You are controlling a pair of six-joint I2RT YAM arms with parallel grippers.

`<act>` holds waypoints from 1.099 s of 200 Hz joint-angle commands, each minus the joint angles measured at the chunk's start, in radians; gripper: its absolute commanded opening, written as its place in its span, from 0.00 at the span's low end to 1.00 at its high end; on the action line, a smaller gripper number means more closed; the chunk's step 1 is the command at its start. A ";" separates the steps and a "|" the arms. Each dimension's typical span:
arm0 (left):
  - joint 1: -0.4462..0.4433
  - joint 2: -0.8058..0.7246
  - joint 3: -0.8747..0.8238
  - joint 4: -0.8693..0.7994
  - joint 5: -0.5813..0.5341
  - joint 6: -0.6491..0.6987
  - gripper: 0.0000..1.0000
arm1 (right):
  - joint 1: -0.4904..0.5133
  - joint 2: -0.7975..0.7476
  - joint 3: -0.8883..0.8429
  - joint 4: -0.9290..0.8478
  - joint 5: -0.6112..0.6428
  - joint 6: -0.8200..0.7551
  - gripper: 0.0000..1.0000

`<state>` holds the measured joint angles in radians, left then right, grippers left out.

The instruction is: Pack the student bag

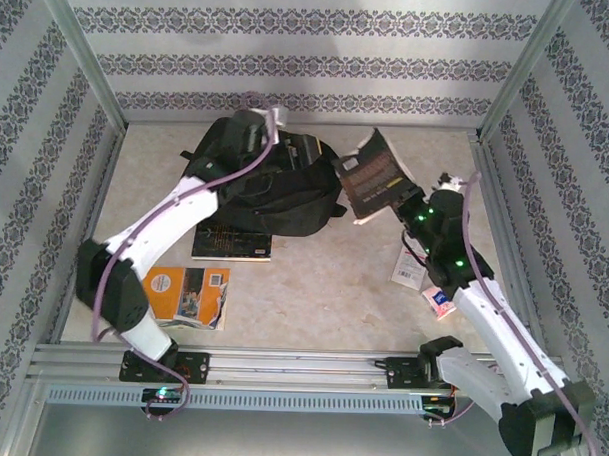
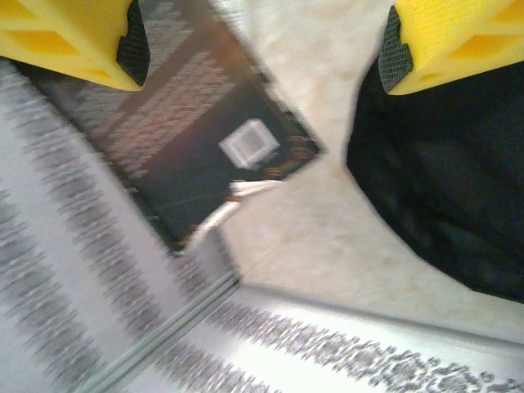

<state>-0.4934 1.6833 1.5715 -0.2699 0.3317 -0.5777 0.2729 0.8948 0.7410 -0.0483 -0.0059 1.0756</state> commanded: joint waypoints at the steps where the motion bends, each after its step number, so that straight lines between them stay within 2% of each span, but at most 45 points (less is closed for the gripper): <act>1: -0.029 0.158 0.172 -0.410 -0.060 0.387 0.76 | -0.073 -0.059 -0.034 -0.090 -0.027 -0.071 0.00; 17: -0.043 0.264 0.312 -0.555 -0.179 0.535 0.77 | -0.132 -0.089 -0.053 -0.118 -0.068 -0.084 0.00; 28: -0.042 0.322 0.379 -0.615 -0.205 0.596 0.77 | -0.173 -0.102 -0.069 -0.127 -0.103 -0.089 0.00; 59: -0.037 0.420 0.467 -0.662 -0.165 0.645 0.77 | -0.246 -0.106 -0.107 -0.135 -0.192 -0.091 0.00; 94: -0.028 0.515 0.523 -0.647 -0.077 0.635 0.78 | -0.256 -0.082 -0.153 -0.091 -0.236 -0.060 0.00; 119: -0.029 0.562 0.551 -0.647 -0.056 0.624 0.74 | -0.256 -0.054 -0.158 -0.080 -0.262 -0.048 0.00; 128: -0.029 0.570 0.555 -0.645 -0.068 0.623 0.70 | -0.257 -0.048 -0.157 -0.080 -0.268 -0.049 0.00; 140: -0.028 0.578 0.555 -0.641 -0.095 0.621 0.59 | -0.257 -0.047 -0.158 -0.075 -0.272 -0.048 0.00; 155: -0.016 0.579 0.553 -0.630 -0.108 0.608 0.35 | -0.258 -0.047 -0.157 -0.072 -0.276 -0.049 0.00; 178: -0.004 0.560 0.555 -0.620 -0.067 0.578 0.00 | -0.257 -0.043 -0.150 -0.065 -0.288 -0.049 0.00; 220: -0.004 0.395 0.450 -0.532 -0.053 0.515 0.00 | -0.238 -0.040 -0.107 -0.061 -0.315 -0.070 0.00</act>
<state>-0.5022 2.2307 2.0758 -0.8600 0.2695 -0.0120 0.0223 0.8604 0.5774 -0.1837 -0.2832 1.0172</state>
